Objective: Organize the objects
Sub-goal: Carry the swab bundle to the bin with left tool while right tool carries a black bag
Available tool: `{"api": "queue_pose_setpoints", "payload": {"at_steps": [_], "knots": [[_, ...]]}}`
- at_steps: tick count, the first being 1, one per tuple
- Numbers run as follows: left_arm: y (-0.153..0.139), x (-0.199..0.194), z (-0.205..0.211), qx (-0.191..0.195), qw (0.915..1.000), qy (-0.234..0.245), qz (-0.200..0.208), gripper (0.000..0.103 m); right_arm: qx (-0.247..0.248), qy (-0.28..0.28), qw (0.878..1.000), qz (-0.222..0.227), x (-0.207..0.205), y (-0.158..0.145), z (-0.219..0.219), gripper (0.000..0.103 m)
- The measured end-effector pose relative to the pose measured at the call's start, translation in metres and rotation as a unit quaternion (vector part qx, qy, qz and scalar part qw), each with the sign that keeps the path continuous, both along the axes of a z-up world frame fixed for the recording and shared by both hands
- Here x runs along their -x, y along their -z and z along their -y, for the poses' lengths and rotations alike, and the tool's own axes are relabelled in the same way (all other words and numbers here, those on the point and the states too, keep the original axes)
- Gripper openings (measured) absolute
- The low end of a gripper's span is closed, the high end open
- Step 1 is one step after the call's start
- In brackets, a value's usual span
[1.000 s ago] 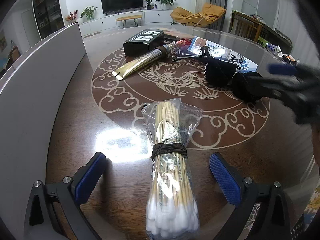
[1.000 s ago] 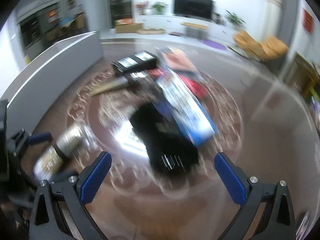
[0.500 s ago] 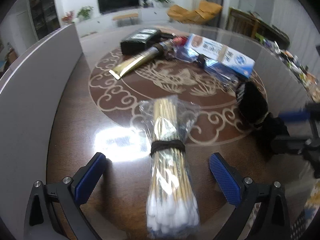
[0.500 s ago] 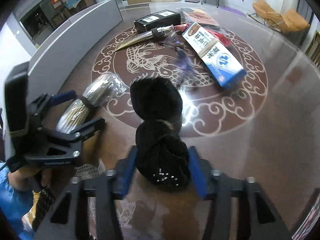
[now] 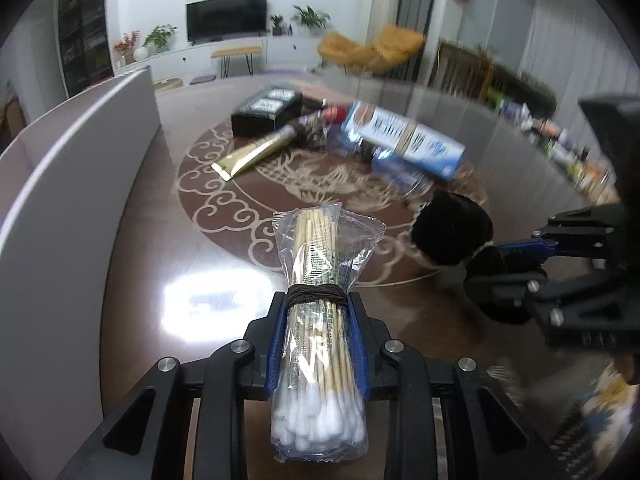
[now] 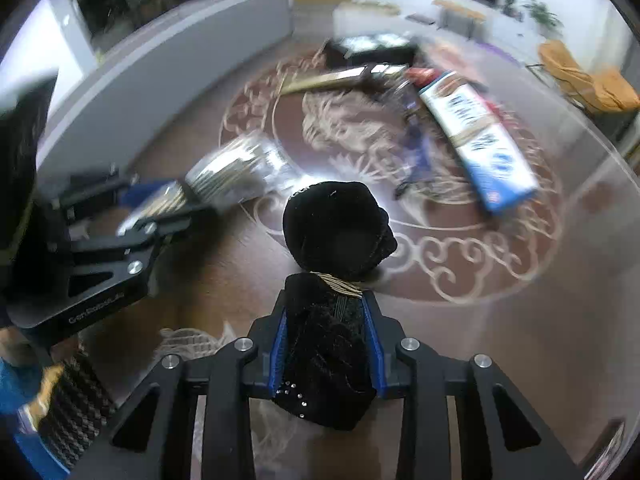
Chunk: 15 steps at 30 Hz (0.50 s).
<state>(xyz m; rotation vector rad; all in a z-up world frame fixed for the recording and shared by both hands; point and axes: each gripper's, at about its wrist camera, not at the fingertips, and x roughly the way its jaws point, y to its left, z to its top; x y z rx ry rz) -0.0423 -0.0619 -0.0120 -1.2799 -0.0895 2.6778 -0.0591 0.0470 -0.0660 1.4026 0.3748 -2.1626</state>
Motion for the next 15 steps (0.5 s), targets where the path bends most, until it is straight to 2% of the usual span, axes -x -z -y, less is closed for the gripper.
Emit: {"api": "queue_pose_setpoints", "payload": {"at_steps": [3,6,9,11,15], "knots": [[-0.025,-0.02,0.015,-0.041,0.9988,-0.016,-0.022,0.029,0.026,0.032,0.999,-0.01,-0.007,-0.027,-0.018,0.034],[-0.065,-0.047,0.046,-0.074,0.9948,-0.038,-0.059,0.029,0.061,0.034,0.997,-0.021,-0.013,-0.061,-0.009,0.034],[-0.101,-0.071,0.088,-0.062,0.9909,-0.07,-0.096,0.029,0.113,-0.004,0.993,-0.037,-0.023,-0.102,0.032,0.034],[-0.118,-0.085,0.124,-0.041,0.988,-0.103,-0.108,0.029,0.157,-0.045,0.986,-0.037,-0.034,-0.127,0.076,0.034],[-0.122,-0.103,0.198,0.02,0.9776,-0.185,-0.099,0.029,0.197,-0.119,0.973,-0.022,-0.059,-0.149,0.16,0.034]]}}
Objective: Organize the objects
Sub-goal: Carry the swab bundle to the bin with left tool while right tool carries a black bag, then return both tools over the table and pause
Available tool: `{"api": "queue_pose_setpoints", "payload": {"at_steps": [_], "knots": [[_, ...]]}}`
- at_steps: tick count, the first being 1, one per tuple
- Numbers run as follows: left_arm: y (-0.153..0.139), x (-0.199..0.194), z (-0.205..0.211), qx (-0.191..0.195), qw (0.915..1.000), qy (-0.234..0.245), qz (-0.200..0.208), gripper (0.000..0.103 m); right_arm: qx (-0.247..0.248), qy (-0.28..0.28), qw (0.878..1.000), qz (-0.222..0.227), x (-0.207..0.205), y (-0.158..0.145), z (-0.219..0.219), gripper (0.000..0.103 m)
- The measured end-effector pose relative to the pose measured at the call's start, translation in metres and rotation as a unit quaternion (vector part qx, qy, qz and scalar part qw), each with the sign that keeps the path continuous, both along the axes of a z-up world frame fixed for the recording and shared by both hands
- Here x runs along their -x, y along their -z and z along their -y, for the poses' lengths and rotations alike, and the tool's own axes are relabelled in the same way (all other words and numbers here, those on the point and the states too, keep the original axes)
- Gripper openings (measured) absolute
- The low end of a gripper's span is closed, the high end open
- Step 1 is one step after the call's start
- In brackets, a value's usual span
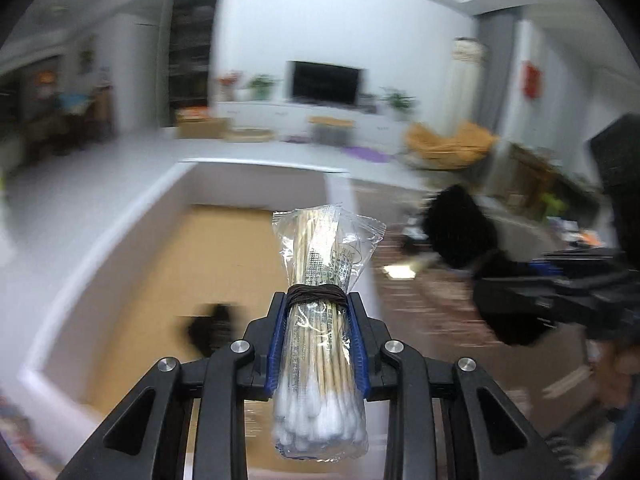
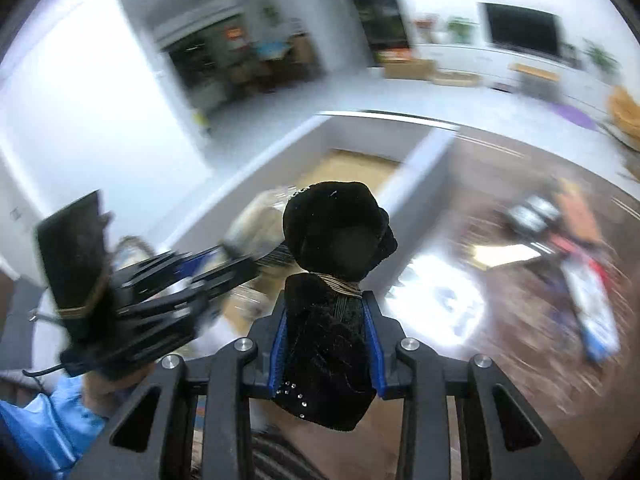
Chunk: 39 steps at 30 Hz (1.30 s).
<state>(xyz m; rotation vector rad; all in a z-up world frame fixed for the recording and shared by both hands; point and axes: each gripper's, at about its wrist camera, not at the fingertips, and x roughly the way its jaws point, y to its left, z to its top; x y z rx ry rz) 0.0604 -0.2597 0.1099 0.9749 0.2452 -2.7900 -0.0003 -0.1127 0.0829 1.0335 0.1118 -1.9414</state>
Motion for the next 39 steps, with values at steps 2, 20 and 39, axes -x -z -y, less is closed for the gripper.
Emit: {"api": "queue_pose_setpoints", "payload": {"at_steps": [2,20,39], "knots": [[0.008,-0.002,0.034,0.005,0.9991,-0.036,0.019,0.029,-0.006,-0.031,0.999,-0.011,-0.005,0.0,0.046,0.034],[0.019,-0.001,-0.038,-0.016,0.9997,-0.014,0.008,0.084,-0.086,0.119,0.984,-0.102,0.006,0.088,-0.042,0.101],[0.138,0.131,-0.26,-0.001,0.9808,0.158,0.115,0.103,-0.185,0.288,0.938,-0.06,0.032,0.169,-0.23,0.103]]}}
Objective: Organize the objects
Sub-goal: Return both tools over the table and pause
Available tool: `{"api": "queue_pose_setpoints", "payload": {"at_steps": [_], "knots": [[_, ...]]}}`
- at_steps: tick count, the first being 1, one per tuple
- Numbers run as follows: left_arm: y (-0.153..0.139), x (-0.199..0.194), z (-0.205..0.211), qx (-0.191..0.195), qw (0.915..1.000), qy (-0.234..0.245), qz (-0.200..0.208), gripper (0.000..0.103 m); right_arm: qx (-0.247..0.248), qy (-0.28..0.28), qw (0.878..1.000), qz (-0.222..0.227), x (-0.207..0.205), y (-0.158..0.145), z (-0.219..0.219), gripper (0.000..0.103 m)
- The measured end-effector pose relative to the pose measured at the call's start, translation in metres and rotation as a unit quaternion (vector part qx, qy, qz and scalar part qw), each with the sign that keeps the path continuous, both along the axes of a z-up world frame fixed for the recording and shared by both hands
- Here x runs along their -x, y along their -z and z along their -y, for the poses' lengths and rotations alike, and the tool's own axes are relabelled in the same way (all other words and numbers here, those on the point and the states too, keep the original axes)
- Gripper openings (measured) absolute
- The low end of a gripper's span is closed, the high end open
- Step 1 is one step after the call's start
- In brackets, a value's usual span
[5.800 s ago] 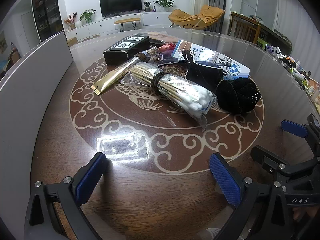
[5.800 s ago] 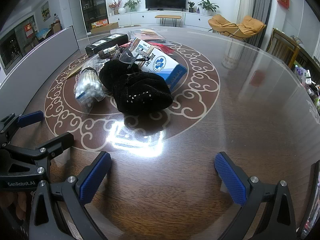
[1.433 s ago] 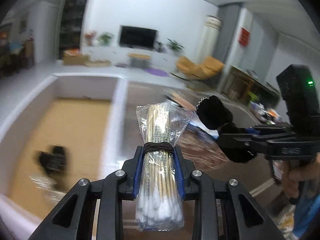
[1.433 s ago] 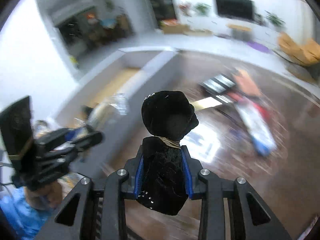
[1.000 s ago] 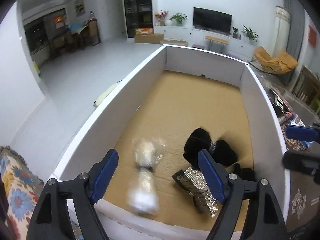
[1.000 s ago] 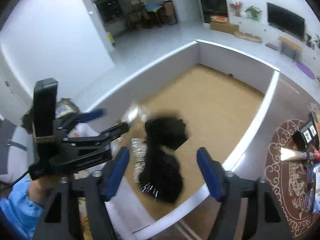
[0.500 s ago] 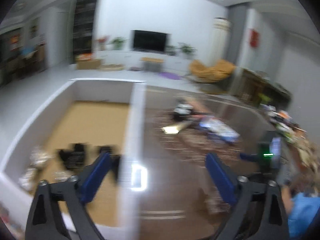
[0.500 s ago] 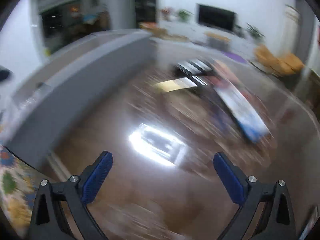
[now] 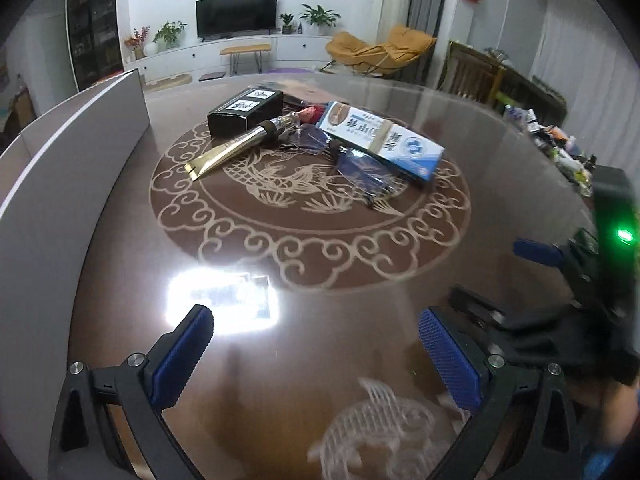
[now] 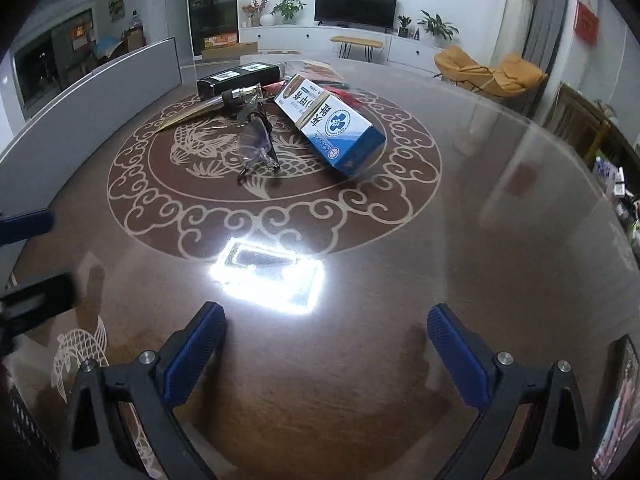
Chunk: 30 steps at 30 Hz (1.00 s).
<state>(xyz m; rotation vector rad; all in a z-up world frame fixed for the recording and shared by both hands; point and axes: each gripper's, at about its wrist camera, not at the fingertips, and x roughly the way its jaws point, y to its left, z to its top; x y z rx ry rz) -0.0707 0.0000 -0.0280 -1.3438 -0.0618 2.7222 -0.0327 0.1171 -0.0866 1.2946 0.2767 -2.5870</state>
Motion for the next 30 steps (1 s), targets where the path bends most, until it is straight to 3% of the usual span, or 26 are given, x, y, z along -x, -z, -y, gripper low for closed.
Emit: {"api": "queue_pose_setpoints", "payload": {"at_steps": [3,10,13,30], "knots": [[0.005,0.011,-0.005,0.013,0.9999,0.004,0.0,0.103,0.021,0.009,1.0,0.015,0.003,0.0,-0.006,0.103],[0.023,0.032,-0.001,0.018,0.9996,-0.001,0.022,0.103,0.02,0.015,1.0,0.014,0.005,0.001,-0.004,0.103],[0.025,0.031,-0.008,0.042,0.9989,0.007,0.021,0.103,0.02,0.015,1.0,0.014,0.005,0.001,-0.004,0.103],[0.026,0.032,-0.009,0.043,0.9989,0.003,0.016,0.103,0.02,0.016,1.0,0.014,0.004,0.001,-0.005,0.103]]}}
